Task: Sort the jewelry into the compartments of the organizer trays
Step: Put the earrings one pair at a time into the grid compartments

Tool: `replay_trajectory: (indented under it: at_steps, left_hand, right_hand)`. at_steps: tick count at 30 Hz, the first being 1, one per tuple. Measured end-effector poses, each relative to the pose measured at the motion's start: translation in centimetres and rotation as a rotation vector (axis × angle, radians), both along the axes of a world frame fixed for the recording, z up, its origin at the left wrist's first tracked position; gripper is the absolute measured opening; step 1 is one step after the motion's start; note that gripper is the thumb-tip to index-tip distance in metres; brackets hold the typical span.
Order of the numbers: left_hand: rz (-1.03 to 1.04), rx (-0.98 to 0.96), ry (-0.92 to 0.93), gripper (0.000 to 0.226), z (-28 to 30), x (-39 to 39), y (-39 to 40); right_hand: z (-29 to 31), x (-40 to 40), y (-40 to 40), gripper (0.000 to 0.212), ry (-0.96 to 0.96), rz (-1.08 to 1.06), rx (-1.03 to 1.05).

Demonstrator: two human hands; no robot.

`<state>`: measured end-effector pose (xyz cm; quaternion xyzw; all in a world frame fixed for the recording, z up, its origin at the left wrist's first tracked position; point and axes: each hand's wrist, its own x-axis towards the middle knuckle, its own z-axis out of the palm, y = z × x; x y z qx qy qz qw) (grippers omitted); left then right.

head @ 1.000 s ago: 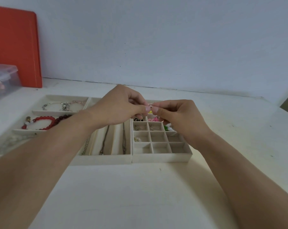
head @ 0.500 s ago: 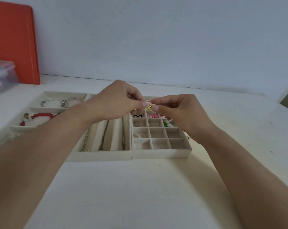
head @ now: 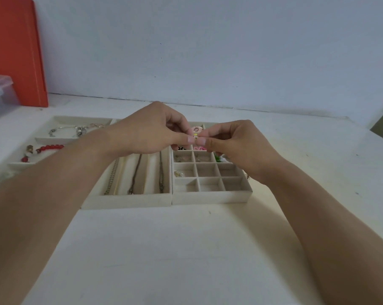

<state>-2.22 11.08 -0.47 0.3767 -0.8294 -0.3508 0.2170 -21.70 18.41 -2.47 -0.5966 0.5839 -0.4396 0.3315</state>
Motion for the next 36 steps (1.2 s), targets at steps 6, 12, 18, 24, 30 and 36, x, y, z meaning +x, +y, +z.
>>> replay_trajectory:
  at_steps: [6,12,18,24,30,36]
  left_hand:
    - [-0.002,-0.005,-0.036,0.006,0.5,1.0,-0.6]
    - [0.009,-0.024,-0.036,0.006,0.3,1.1,-1.0]
    - [-0.005,-0.010,-0.015,0.006,0.1,1.0,-1.0]
    - [-0.010,0.022,0.003,0.011,-0.2,1.0,-1.1]
    - [0.001,0.023,-0.010,0.007,-0.5,1.1,-1.4]
    - [0.049,0.009,0.048,0.006,-0.9,0.8,-1.5]
  right_hand:
    - [-0.2,0.8,0.2,0.003,0.415,0.062,0.009]
    - [-0.6,1.5,0.0,0.002,0.665,0.121,-0.015]
    - [-0.6,2.1,-0.2,0.007,0.731,0.119,0.031]
    - [-0.6,2.4,-0.4,0.008,0.710,0.099,0.095]
    - [-0.2,2.5,-0.2,0.012,0.751,0.107,0.109]
    - [1.1,0.7,0.1,0.010,0.590,-0.025,0.025]
